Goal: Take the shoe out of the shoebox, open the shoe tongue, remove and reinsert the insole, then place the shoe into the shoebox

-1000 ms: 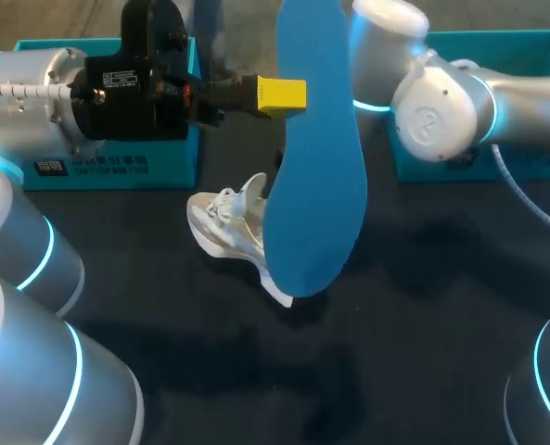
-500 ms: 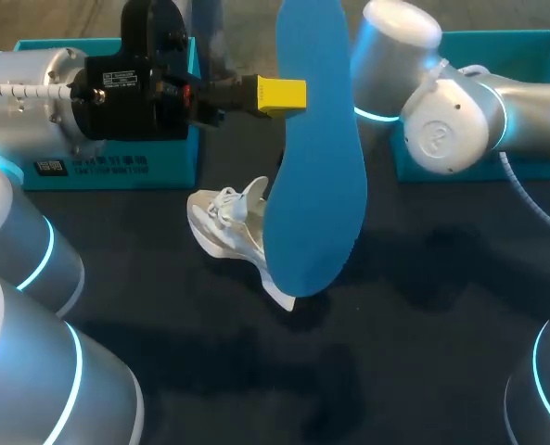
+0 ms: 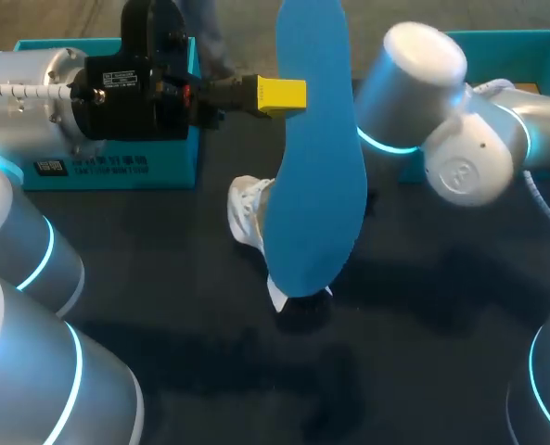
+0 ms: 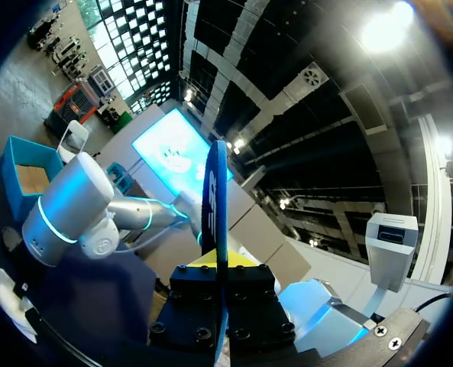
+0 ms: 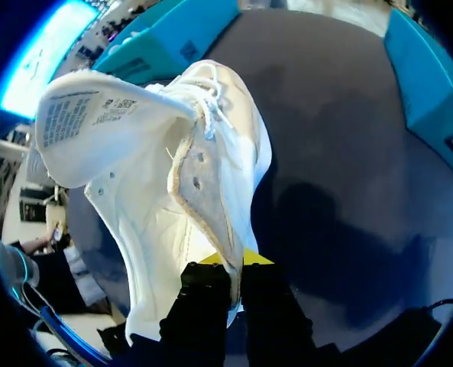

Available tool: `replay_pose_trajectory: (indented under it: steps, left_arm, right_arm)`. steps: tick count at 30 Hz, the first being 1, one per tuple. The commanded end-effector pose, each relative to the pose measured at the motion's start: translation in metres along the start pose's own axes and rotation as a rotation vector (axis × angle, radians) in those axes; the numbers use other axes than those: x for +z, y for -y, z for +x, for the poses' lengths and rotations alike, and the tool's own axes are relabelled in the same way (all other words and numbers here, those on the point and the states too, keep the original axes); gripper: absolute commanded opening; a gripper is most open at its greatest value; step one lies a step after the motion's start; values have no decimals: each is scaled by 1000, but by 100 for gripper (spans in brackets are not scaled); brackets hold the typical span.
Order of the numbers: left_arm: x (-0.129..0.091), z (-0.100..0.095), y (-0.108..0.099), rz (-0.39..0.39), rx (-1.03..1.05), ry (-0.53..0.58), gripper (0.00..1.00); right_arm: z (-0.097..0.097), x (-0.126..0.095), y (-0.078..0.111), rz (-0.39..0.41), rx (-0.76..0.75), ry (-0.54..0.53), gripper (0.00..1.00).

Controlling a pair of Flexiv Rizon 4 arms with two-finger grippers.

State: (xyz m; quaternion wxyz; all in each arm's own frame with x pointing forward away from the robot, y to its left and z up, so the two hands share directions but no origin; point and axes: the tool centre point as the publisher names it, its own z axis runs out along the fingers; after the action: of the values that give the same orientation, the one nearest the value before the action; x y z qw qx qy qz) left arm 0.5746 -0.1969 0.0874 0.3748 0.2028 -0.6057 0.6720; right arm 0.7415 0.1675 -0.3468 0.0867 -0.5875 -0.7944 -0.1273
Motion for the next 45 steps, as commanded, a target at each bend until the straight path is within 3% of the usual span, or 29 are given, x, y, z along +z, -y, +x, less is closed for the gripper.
replay_pose_trajectory:
  steps: [1,7,27,43,44,45]
  left_arm:
    - [3,2,-4,10,0,4,0]
    - [3,2,-4,10,0,4,0]
    - [3,2,-4,10,0,4,0]
    - [3,2,-4,10,0,4,0]
    - [3,2,-4,10,0,4,0]
    - [3,2,-4,10,0,4,0]
  right_arm:
    - [0,-3,11,-119,91,33,0]
    - [-3,3,8,-156,147,25,0]
    - [2,38,26,-130,226,-22,0]
    - [1,49,30,-122,294,-19,0]
    - [2,50,30,-120,295,-22,8]
    - [2,50,30,-119,295,-24,32]
